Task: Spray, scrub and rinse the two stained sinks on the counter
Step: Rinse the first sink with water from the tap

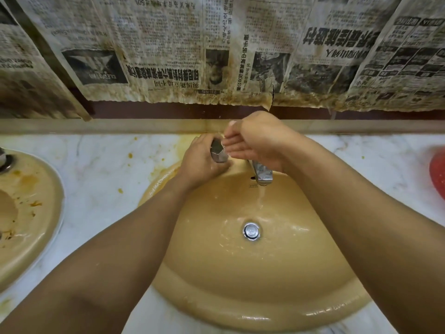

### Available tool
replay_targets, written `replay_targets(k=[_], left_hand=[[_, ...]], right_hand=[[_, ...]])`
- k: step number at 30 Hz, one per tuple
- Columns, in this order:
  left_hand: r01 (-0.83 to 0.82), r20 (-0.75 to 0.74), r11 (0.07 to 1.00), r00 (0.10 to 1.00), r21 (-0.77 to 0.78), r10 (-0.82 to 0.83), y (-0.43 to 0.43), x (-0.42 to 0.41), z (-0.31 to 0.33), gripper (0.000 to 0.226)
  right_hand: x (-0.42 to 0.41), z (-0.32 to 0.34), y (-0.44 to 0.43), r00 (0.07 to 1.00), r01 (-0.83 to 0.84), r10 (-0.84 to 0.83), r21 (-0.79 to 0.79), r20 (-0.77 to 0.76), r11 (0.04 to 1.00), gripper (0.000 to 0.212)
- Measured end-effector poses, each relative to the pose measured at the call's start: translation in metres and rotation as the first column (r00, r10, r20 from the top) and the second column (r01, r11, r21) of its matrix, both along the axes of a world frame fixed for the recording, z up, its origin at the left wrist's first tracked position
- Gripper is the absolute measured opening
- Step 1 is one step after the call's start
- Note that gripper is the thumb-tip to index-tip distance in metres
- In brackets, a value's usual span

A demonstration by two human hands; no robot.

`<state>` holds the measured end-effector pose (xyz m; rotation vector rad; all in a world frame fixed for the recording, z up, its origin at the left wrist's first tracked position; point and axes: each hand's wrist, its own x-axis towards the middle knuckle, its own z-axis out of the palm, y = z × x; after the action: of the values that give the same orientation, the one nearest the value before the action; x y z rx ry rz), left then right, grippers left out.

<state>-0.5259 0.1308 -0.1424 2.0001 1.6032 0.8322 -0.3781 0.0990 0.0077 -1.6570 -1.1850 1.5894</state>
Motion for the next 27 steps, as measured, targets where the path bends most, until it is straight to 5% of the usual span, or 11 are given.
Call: replay_targets(k=[2,4,6,10,14,16,20,24,27], left_hand=[[-0.033,-0.061,0.997,0.998,-0.074,0.029,-0.007,-0.008,-0.003,0.076],[-0.047,-0.225,0.994,0.974,-0.097,0.024,-0.015,-0.021,-0.008,0.063],[-0.012,-0.402,0.995,0.915,-0.099,-0.029,-0.027,-0.034,-0.013,0.064],[0.057,-0.587,0.993,0.802,-0.108,-0.11,-0.063,-0.058,-0.016,0.075],[0.103,-0.611,0.992,0.781,-0.08,-0.13,-0.085,-0.074,-0.019,0.066],[0.107,-0.621,0.991,0.773,-0.076,-0.131,-0.084,-0.076,-0.021,0.069],[0.094,-0.625,0.987,0.765,-0.129,-0.155,-0.066,-0.067,-0.015,0.085],[0.049,-0.627,0.977,0.761,-0.205,-0.17,-0.03,-0.039,-0.007,0.117],[0.08,-0.627,0.978,0.757,-0.191,-0.184,-0.021,-0.033,-0.003,0.12]], right_hand=[[0.019,-0.011,-0.014,0.984,0.177,-0.178,0.147,-0.011,0.973,0.023],[0.043,-0.03,-0.031,0.868,0.495,-0.486,0.239,-0.1,0.836,0.024],[0.058,-0.056,-0.048,0.702,0.71,-0.691,0.105,-0.172,0.696,0.027],[0.045,-0.099,-0.071,0.545,0.504,-0.736,-0.544,-0.402,0.671,0.039],[0.041,-0.103,-0.059,0.381,0.458,-0.771,-0.62,-0.51,0.637,0.027],[0.049,-0.099,-0.057,0.454,0.455,-0.744,-0.591,-0.49,0.666,0.027],[0.079,-0.078,-0.069,0.742,0.392,-0.594,-0.519,-0.31,0.76,0.042],[0.081,-0.027,-0.056,0.862,0.388,-0.451,-0.269,-0.233,0.881,0.039],[0.036,0.001,-0.03,0.959,0.162,-0.189,-0.14,-0.212,0.977,0.038]])
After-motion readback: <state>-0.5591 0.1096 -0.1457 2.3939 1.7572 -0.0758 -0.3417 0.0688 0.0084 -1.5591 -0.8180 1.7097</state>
